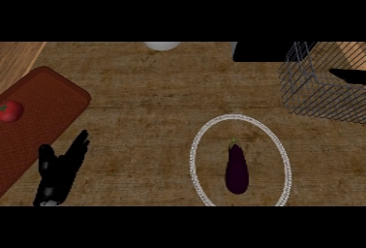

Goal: Pick the eggplant from the placemat and place it in the basket

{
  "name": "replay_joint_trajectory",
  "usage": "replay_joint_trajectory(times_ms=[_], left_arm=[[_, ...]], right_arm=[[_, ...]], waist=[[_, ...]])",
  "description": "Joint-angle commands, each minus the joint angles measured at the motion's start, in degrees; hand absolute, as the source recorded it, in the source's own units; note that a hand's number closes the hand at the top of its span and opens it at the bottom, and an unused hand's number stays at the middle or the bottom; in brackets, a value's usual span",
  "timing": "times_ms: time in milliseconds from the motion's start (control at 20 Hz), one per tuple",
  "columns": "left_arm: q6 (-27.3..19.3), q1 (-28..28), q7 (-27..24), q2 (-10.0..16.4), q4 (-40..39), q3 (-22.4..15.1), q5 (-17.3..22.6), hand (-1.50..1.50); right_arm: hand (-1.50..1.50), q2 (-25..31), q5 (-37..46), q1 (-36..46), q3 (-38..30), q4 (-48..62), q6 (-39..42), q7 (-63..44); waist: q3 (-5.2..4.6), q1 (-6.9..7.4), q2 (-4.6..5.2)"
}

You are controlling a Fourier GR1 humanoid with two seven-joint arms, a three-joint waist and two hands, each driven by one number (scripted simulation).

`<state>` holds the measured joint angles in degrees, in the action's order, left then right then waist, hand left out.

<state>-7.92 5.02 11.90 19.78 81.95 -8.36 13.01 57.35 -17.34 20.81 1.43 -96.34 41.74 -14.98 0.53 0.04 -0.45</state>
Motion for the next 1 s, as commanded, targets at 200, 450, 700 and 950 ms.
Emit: replay_joint_trajectory(times_ms=[200, 450, 700, 950], left_arm=[[2.0, 3.0, 3.2, 0.6, -0.6, 1.1, -0.3, 0.00], [3.1, 2.1, 1.2, -0.7, -3.1, 1.4, -0.1, 0.00], [0.2, 1.0, 2.3, -3.3, -3.1, 0.2, -3.4, 0.00], [2.1, 2.8, 3.0, -2.2, -0.7, 0.9, -3.1, 0.00]], right_arm=[[-1.50, -7.6, 2.2, -5.0, -0.3, -6.9, -3.2, -3.7], [-1.50, -18.4, 12.7, -6.0, 8.0, -9.6, -11.3, -4.7], [-1.50, -19.5, 20.9, -7.5, 9.1, -5.4, -9.5, 0.1], [-1.50, -22.9, 27.3, -6.3, 11.6, 2.7, -10.5, 5.0]], waist=[[-0.54, -0.19, 0.33], [-0.55, 0.35, 0.50], [-0.51, 0.19, 0.52], [-0.49, 0.47, 0.56]])
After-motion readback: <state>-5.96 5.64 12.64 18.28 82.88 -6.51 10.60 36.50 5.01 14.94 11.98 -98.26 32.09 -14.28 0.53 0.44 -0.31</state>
